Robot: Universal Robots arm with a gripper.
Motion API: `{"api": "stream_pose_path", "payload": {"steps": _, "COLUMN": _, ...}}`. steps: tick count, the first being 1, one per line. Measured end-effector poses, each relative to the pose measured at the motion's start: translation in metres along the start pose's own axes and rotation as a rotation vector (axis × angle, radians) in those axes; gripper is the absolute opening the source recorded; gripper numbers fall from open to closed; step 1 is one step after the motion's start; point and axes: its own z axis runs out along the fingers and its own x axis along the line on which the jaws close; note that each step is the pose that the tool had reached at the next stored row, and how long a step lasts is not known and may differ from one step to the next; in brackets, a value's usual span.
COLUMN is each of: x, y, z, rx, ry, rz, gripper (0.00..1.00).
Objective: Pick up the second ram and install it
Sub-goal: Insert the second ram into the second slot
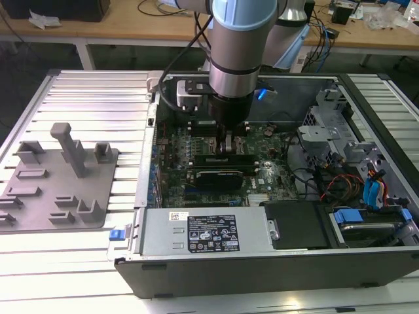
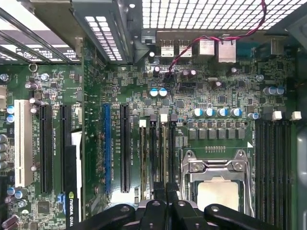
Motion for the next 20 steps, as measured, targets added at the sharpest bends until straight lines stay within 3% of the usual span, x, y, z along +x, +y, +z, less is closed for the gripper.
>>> {"api": "stream_pose_path", "payload": {"steps": 20, "x": 0.0001, "y": -0.0005, "z": 0.0057, "rx": -0.0001, "ry": -0.0046, "rz": 0.000, "gripper": 0.09}}
